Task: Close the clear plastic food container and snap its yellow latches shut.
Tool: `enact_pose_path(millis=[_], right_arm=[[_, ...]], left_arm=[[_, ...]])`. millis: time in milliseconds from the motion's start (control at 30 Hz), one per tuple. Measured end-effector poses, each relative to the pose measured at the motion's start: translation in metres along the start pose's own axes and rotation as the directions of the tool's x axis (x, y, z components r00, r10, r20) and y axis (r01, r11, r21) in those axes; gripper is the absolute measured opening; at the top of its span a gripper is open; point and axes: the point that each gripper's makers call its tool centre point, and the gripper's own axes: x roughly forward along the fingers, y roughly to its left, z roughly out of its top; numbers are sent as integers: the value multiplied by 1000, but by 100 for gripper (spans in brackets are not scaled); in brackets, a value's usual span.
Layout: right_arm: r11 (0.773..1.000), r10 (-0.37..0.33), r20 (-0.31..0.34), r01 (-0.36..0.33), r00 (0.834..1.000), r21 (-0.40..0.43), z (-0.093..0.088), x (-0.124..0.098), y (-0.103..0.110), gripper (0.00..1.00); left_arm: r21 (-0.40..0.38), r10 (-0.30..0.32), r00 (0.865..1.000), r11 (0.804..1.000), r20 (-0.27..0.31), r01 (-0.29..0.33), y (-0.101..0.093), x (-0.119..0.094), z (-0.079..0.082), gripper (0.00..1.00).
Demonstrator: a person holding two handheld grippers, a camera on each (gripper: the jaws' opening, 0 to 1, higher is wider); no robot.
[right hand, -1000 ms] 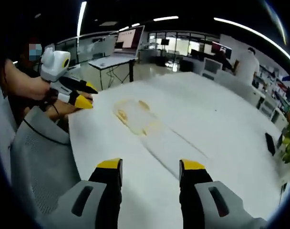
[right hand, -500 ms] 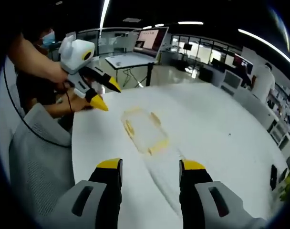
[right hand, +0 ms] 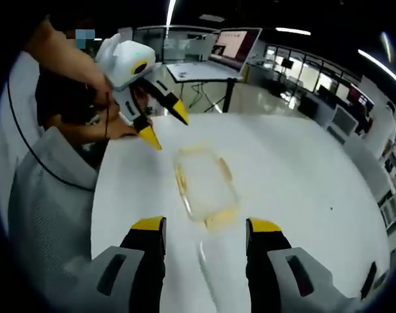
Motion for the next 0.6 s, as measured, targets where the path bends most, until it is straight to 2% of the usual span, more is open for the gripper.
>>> enact_pose_path(millis=[133, 267, 333, 533, 600], right_arm=[[999, 17, -8, -17, 1000, -37, 5, 11, -2, 46], [993, 29, -38, -33, 999, -109, 4, 22, -4, 47], [990, 39, -52, -45, 998, -130, 4, 27, -5, 47], [985, 66, -85, -79, 994, -153, 3, 43, -9, 49], [984, 80, -100, -95, 992, -150, 2, 50, -10, 50]], left_arm=[[34, -25, 1000, 999, -10, 25, 5, 4, -5, 36], [121, -59, 998, 991, -16, 61, 11, 11, -9, 36], [125, -85, 996, 988, -20, 86, 14, 13, -11, 36], [163, -170, 985, 971, -37, 174, 20, 20, -16, 37], [184, -179, 982, 965, -54, 186, 25, 23, -21, 37]])
